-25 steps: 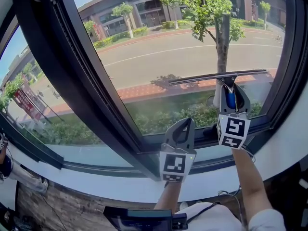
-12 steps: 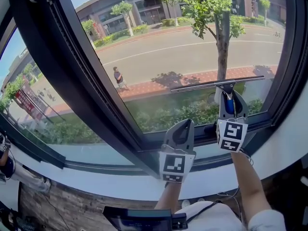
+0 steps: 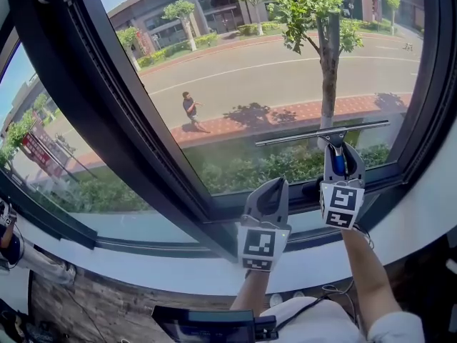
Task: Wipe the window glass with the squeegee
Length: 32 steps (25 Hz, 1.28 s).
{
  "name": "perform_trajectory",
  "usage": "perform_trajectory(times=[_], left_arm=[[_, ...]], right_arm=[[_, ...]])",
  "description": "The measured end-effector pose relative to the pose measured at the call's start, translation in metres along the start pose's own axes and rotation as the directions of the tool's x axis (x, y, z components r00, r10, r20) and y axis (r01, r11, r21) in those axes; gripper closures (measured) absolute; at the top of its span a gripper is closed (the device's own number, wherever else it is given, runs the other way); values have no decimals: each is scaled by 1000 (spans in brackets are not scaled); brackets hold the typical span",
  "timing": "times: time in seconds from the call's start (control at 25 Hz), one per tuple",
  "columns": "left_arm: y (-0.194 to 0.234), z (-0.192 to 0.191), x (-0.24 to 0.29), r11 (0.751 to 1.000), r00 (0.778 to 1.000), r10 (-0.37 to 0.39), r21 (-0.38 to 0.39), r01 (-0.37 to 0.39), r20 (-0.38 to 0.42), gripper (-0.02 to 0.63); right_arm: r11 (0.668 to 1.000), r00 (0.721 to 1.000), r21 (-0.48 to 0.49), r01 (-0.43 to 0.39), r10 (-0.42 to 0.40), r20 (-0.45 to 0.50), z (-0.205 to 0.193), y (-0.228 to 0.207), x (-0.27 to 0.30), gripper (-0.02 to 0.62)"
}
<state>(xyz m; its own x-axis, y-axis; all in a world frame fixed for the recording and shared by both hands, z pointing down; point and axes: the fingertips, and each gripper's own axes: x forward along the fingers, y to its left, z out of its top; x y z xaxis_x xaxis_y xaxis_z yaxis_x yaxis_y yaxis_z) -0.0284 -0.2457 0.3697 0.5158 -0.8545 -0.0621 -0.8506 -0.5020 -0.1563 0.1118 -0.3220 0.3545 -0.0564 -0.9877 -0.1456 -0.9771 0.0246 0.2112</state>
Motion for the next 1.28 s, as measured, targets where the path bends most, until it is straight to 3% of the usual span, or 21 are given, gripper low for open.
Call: perform_trajectory(times=[1.28], left_arm=[[1, -17, 2, 1000, 999, -1, -12, 1, -52, 604]], right_arm=[[999, 979, 9, -38, 39, -198, -83, 12, -11, 446]])
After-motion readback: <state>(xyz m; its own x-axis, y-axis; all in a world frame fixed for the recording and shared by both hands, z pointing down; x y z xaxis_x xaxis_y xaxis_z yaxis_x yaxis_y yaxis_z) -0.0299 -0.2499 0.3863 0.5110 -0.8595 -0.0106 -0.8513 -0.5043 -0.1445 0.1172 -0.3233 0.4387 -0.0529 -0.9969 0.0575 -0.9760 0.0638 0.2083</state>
